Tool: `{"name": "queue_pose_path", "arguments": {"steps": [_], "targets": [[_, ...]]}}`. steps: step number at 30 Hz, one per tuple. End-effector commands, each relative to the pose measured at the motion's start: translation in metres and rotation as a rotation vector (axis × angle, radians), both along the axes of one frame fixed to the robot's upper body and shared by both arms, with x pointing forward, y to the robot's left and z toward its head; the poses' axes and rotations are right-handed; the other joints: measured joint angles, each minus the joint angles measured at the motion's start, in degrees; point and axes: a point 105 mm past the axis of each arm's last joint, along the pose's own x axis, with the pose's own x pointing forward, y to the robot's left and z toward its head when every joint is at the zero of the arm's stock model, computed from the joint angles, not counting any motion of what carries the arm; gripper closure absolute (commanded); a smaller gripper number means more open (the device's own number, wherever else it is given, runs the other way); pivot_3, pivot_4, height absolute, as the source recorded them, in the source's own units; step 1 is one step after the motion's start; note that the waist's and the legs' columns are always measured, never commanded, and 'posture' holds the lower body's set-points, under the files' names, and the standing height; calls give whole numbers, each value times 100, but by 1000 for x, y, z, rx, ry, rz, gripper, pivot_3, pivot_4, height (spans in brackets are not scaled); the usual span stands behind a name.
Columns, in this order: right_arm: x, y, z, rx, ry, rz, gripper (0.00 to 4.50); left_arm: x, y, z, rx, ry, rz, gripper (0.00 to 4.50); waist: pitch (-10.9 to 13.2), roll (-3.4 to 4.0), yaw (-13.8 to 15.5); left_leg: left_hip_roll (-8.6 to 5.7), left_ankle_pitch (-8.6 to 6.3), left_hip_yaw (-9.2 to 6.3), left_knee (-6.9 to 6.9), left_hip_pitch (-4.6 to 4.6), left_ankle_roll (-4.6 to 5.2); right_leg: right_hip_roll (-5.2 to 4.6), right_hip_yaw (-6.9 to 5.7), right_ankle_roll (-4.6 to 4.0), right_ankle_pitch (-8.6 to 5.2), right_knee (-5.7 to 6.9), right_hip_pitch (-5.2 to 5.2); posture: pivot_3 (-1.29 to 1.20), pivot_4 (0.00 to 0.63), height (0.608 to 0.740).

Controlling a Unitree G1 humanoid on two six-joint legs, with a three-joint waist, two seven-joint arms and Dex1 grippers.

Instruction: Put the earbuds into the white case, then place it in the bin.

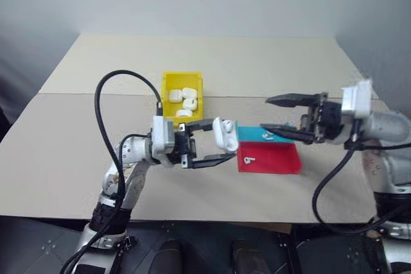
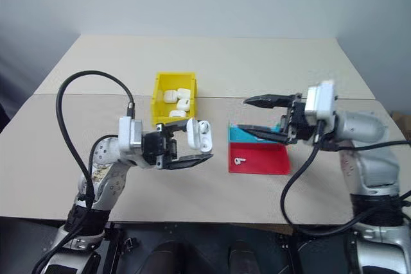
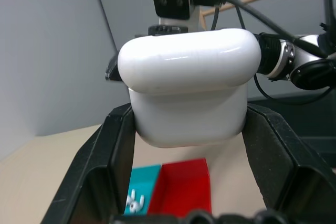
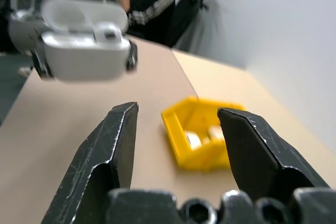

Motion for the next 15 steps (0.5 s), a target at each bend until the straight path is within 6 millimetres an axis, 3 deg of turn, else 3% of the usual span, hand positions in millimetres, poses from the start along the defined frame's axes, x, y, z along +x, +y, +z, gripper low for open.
{"name": "queue_pose_path", "arguments": {"steps": [1, 5, 10, 15], "targets": [[9, -14, 9, -47, 4, -40, 1561, -8, -6, 10, -6, -29, 8, 1723, 0, 0, -11, 0, 0, 1, 0, 4, 0, 1, 1, 0, 0, 2, 2, 0, 150, 740], [32, -20, 0, -225, 76, -114, 1561, -14, -2, -1, 35, -19, -5, 1723, 0, 1, -41, 1, 0, 8, -1, 11, 0, 1, 7, -1, 0, 3, 3, 0, 150, 740], [46, -8, -9, -415, 87, -99, 1561, -19, 5, -15, 101, 17, -21, 1723, 1, 2, -36, 1, 0, 7, -2, -5, 0, 1, 6, -1, 0, 2, -13, 0, 150, 740], [68, -3, -30, -733, 67, -123, 1561, -19, 9, -23, 145, 12, -37, 1723, 1, 3, -8, 1, 0, 9, 1, -22, 0, -1, 6, -1, 1, 5, -34, 0, 150, 740]]}}
